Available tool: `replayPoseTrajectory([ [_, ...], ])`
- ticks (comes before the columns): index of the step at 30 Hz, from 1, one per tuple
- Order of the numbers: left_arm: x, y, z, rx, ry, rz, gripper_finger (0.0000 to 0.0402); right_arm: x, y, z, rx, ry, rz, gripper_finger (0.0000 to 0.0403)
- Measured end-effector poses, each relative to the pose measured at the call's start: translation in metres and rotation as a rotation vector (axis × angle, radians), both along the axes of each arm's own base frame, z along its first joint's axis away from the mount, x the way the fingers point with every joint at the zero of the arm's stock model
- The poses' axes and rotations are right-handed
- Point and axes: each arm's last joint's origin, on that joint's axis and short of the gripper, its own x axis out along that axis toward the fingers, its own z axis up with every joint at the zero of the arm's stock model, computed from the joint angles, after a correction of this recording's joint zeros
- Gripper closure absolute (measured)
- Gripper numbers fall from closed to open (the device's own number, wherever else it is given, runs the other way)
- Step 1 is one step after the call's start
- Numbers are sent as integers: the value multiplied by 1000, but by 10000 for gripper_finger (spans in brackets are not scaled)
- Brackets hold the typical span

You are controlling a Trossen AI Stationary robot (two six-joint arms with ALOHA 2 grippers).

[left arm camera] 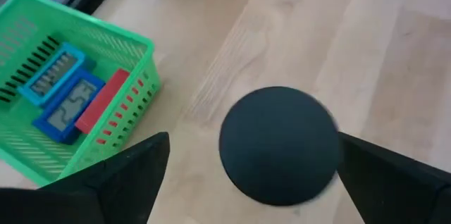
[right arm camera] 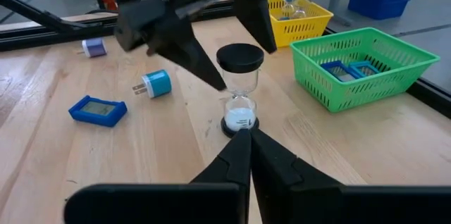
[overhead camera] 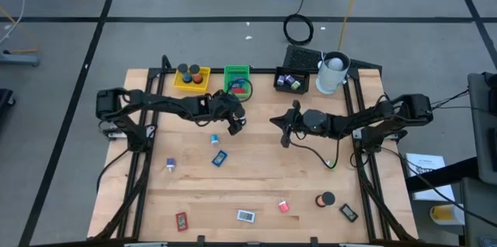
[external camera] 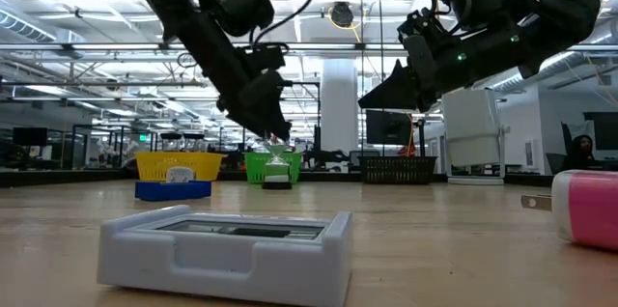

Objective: Pick & Place Office items
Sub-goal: Put the white sand timer into the yellow bin

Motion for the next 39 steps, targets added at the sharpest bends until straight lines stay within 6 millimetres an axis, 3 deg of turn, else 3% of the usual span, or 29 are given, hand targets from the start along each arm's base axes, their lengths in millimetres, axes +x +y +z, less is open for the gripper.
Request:
replayPoseTrajectory([
  [5,6,0,-8,11,-2,-26,35,0,0,0,-1,0,0,402],
  [14,4,4,-7,36,2,1,191,0,0,0,-4,1,0,402],
  [16,-2,7,-1,67,26,38,196,0,0,0,-4,2,0,401],
  [20,-25,14,34,98,2,108,196,0,0,-1,-4,7,0,402],
  [25,-70,20,82,132,-69,246,196,0,0,-1,-11,11,2,401],
  [29,-102,25,101,162,-97,376,196,0,0,-1,-11,10,2,402],
  [32,-121,34,92,176,-68,476,196,0,0,-1,-11,10,2,402],
  [36,-140,54,64,171,-34,590,196,0,0,-1,-10,10,1,402],
  [39,-152,72,48,140,-92,626,196,0,0,-1,-11,10,2,402],
])
